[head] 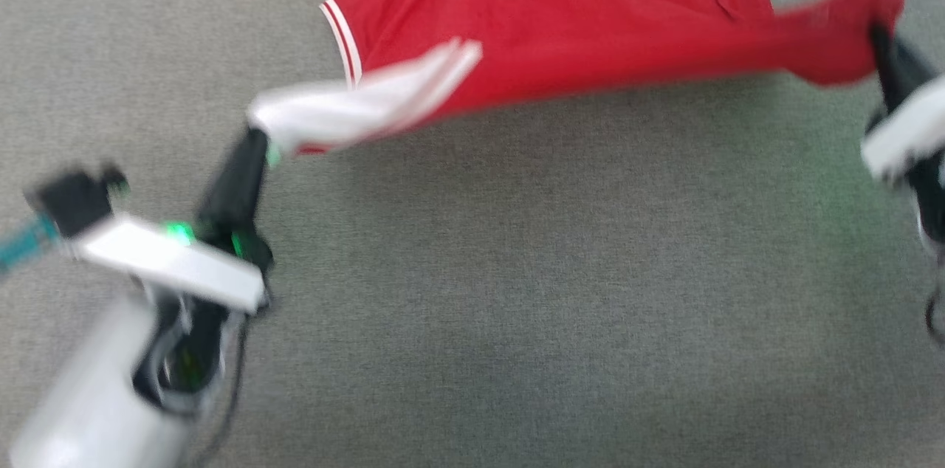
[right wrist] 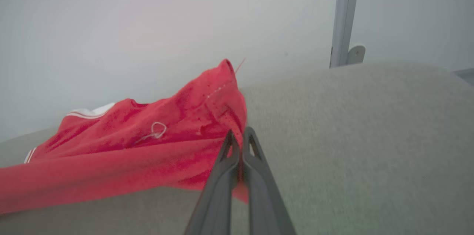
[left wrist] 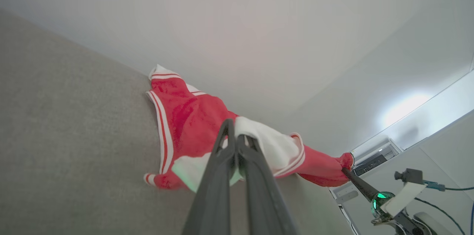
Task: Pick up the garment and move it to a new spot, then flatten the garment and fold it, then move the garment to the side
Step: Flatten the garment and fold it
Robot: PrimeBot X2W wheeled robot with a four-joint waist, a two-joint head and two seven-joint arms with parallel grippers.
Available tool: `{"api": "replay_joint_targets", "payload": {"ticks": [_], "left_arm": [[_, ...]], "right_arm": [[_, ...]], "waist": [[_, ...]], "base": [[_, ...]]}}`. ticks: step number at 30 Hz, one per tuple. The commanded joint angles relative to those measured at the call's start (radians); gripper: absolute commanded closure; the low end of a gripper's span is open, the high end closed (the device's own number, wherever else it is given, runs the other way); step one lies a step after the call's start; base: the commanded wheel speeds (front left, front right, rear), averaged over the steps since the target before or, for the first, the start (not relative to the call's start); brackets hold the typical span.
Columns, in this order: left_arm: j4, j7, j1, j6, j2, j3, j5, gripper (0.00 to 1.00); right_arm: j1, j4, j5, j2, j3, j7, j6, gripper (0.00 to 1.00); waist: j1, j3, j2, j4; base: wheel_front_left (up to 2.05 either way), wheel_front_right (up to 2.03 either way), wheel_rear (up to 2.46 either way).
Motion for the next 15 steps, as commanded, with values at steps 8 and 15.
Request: {"api": "replay_joint_targets", "payload": {"ticks": [8, 15], "left_arm": [[-0.204, -0.005, 0.297, 0.003, 0.033, 0.025, 0.002, 1.00], [-0.324, -0.005, 0.430, 0.003, 0.077, 0.003, 0.028, 1.00]], "right_arm": [[0.363, -0.247, 0.059, -0.042, -0.052, 0.057, -0.005, 1.00], [0.567, -0.442, 0.033, -0.020, -0.148, 0.126, -0.005, 1.00]], "waist": [[0.0000, -0.037, 0.0000, 0.020], [0.0000, -0.030, 0.0000, 0.023]], "base": [[0.00, 0.00, 0.00], [0.00, 0.00, 0.00]]}}
